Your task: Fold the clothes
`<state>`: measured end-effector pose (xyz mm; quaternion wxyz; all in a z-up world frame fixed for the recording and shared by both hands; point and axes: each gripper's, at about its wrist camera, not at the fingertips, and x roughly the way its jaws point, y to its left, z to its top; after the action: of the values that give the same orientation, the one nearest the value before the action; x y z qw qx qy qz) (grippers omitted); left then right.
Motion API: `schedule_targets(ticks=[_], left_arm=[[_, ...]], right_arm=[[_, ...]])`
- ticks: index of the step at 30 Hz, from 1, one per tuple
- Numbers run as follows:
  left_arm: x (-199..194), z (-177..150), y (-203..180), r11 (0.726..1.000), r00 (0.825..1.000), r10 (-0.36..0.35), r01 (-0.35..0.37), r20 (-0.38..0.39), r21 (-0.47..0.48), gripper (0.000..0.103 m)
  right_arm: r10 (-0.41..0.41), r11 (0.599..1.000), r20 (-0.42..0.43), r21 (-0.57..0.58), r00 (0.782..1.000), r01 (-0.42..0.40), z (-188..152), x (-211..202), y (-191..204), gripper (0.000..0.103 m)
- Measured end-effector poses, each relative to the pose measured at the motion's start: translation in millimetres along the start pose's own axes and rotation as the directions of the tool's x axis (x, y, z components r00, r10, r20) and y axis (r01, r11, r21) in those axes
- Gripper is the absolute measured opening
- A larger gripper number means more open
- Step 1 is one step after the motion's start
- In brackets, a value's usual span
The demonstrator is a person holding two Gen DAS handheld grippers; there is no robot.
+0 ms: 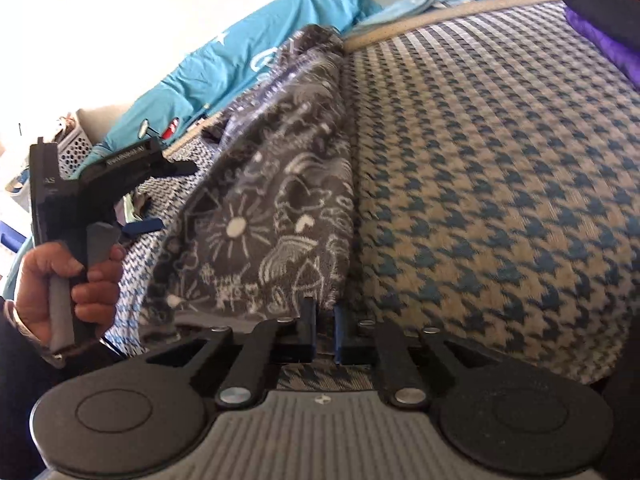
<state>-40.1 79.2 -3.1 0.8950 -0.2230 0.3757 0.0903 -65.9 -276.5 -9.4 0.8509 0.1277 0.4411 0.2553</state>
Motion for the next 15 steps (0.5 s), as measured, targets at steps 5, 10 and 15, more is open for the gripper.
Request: schedule_targets(ticks=[5, 10, 15], left_arm=[[2.3, 0.2, -0.6, 1.0, 1.0, -0.004, 0.004, -0.017, -0.014, 0.103], [1.2, 5.7, -3.8, 1.0, 1.0, 0.01, -0.01, 0.004, -0.005, 0.103], [4.2, 15.4, -7.9, 0.999, 0.999, 0.036, -0.036, 0.024, 0.009, 0.103]], right_arm=[[-0.022, 0.999, 0.009, -0.048, 1.0, 0.023, 1.2, -3.3, 5.3, 0.012], [-0.062, 0.98, 0.077, -0.185, 0.995, 0.075, 6.0, -15.1, 20.1, 0.015], [-0.044, 0.958, 0.125, -0.277, 0.991, 0.078, 18.9, -18.0, 33.5, 0.023]])
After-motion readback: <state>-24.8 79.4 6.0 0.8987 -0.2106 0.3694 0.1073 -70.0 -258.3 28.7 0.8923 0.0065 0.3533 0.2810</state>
